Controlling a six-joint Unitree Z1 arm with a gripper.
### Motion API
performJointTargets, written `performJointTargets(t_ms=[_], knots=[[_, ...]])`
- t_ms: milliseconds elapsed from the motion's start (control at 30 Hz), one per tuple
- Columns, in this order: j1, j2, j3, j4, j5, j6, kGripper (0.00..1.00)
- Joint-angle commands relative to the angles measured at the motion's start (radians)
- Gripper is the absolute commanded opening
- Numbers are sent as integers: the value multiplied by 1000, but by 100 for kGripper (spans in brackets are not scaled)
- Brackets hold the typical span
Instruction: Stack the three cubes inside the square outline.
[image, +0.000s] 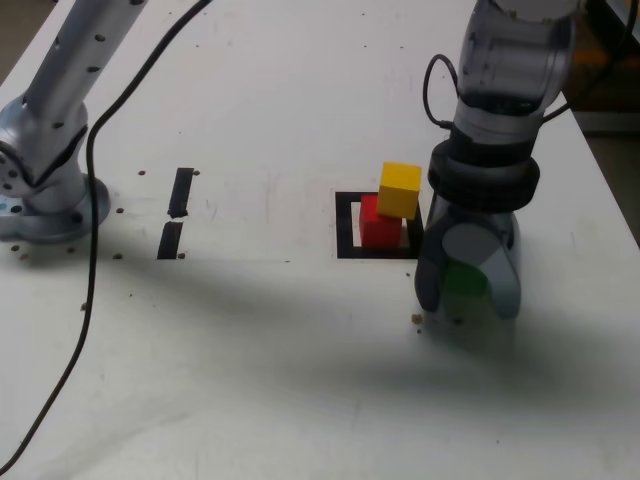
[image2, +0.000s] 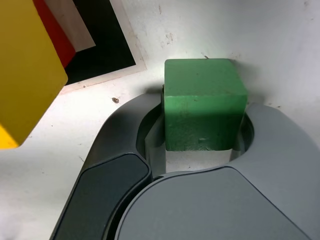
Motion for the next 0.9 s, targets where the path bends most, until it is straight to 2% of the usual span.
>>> performJointTargets(t_ms=[0,233,467,633,867], knots=[[-7,-18,-8,7,12,-11,10],[-36,-46,-97,51,68,-29,10],[-62,-79,-223,161,140,-40,10],[-47,-142,-192,229,174,-81,10],[15,-233,-70,232,183,-112,10]])
